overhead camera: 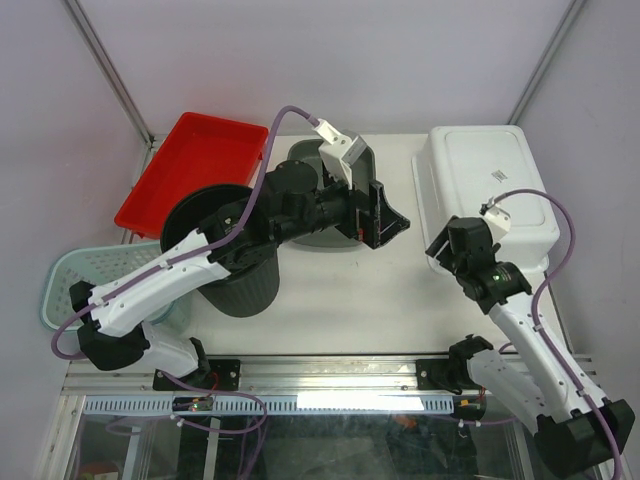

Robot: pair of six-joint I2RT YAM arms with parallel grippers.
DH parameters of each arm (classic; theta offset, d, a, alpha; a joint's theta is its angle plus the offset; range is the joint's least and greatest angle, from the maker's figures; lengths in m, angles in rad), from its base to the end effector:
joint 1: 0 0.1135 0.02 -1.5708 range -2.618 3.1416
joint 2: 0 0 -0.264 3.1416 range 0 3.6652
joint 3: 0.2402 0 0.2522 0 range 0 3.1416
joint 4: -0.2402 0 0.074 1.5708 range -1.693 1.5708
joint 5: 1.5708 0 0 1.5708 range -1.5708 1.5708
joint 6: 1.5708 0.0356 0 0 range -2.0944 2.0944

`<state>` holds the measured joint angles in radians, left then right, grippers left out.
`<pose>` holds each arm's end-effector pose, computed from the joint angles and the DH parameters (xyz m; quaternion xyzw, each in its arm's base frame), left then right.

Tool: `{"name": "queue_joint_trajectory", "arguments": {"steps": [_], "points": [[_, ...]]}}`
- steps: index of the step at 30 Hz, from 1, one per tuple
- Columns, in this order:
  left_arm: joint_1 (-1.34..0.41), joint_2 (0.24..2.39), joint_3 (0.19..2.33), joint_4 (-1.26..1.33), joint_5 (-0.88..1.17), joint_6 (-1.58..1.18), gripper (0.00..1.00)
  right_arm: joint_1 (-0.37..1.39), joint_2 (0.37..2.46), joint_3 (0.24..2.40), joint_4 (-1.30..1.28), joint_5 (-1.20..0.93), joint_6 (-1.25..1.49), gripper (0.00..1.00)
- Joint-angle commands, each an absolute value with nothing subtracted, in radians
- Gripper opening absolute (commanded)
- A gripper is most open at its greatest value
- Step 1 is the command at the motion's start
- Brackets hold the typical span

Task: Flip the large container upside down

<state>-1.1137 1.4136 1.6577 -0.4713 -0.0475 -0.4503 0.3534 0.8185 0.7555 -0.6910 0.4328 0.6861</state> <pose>0.1377 -0.2762 0.4670 0.2408 0.7446 -0.4253 0.4546 0.1603 0.0432 0.2779 0.2325 0.8699 0.0216 0.4345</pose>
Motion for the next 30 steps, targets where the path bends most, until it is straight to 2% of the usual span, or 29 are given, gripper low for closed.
{"name": "queue_joint_trajectory", "arguments": {"steps": [1,8,13,24,30], "points": [[-1.127,1.407,1.671,-0.428,-0.053,-0.448,0.99,0.328,0.795,0.720,-0.718,0.548,0.765,0.71],[-1.127,1.415,1.612,-0.428,-0.062,-0.465,0.99,0.096,0.829,0.690,-0.621,0.387,0.618,0.74],[-1.126,1.460,1.610,-0.436,-0.082,-0.446,0.99,-0.027,0.807,0.676,-0.428,0.189,0.457,0.65],[-1.127,1.548,1.638,-0.492,-0.113,-0.447,0.99,-0.125,1.105,0.836,-0.239,0.095,0.415,0.59],[-1.127,1.547,1.603,-0.490,-0.119,-0.451,0.99,-0.135,1.088,0.862,-0.278,0.097,0.403,0.60]]}}
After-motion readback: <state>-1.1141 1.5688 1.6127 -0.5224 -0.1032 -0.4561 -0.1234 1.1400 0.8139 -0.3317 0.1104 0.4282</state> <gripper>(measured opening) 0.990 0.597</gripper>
